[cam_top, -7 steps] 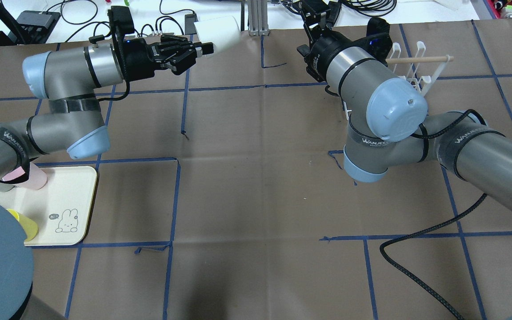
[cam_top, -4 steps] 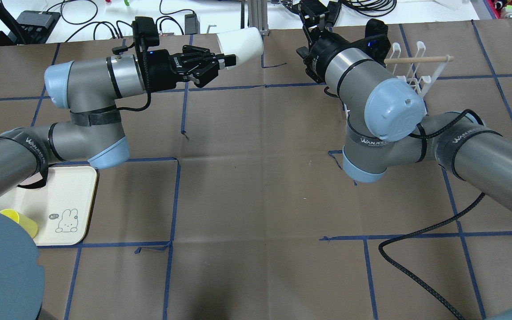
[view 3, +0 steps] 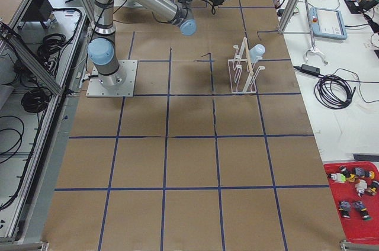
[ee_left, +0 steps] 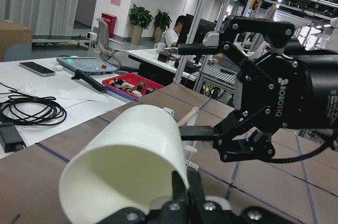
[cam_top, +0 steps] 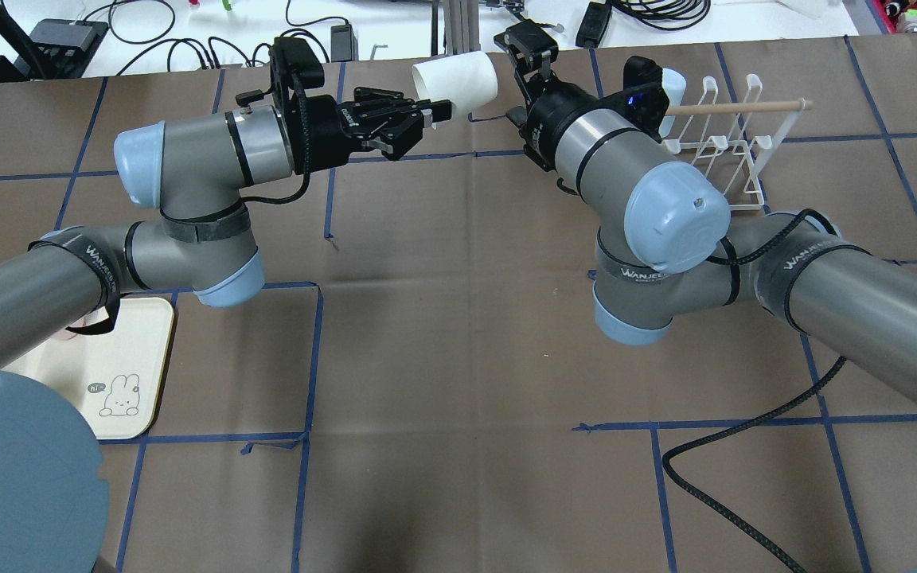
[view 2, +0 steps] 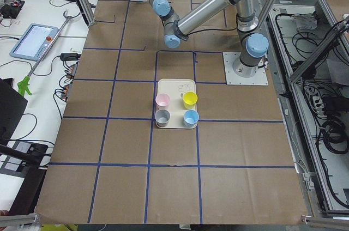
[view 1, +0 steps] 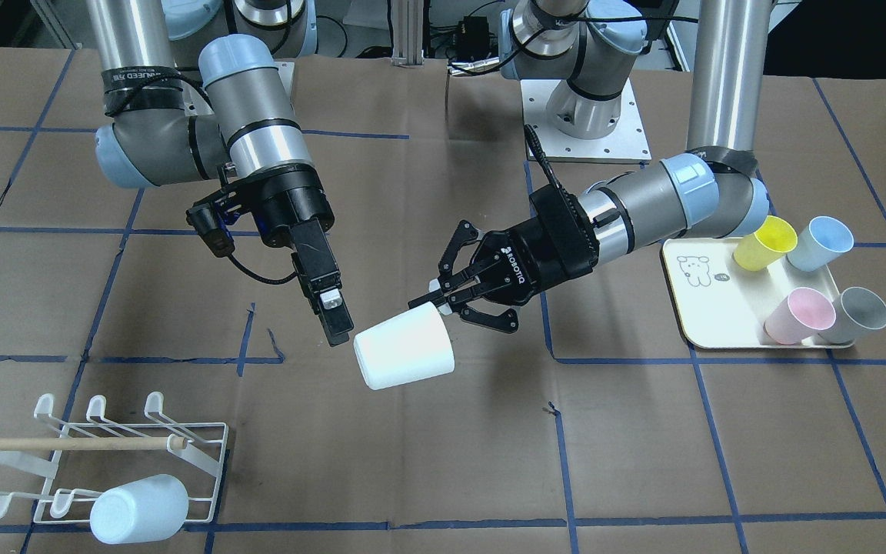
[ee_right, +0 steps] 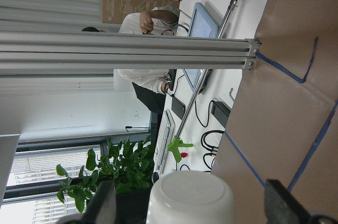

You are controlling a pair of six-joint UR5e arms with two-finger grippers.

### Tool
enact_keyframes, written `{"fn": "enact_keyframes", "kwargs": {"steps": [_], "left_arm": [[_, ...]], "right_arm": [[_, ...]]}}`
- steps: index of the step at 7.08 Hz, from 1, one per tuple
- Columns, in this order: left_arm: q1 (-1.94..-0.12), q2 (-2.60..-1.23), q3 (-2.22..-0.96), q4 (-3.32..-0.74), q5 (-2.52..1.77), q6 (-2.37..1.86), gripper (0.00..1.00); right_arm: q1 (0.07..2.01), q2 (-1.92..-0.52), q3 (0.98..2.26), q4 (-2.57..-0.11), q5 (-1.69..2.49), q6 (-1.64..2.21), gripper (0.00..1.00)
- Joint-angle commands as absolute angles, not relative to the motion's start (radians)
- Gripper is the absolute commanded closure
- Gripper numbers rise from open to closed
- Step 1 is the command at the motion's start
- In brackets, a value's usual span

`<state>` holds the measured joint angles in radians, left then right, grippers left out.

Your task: Transfer IKEA cup to right arm and place on rack

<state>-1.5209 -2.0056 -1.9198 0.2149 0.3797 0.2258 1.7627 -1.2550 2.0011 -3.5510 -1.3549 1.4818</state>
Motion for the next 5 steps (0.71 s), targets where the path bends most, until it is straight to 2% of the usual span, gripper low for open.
{"fn": "enact_keyframes", "kwargs": {"steps": [1, 5], "left_arm": [[-1.523, -2.006, -1.921, 0.221, 0.383, 0.219, 0.93], [-1.523, -2.008, -1.916, 0.221, 0.383, 0.218, 0.93]], "right_arm": [[1.778, -1.252, 2.010, -3.551, -1.356, 1.482, 0.00], [1.787, -1.203, 1.942, -3.550, -1.350, 1.480, 0.00]]}}
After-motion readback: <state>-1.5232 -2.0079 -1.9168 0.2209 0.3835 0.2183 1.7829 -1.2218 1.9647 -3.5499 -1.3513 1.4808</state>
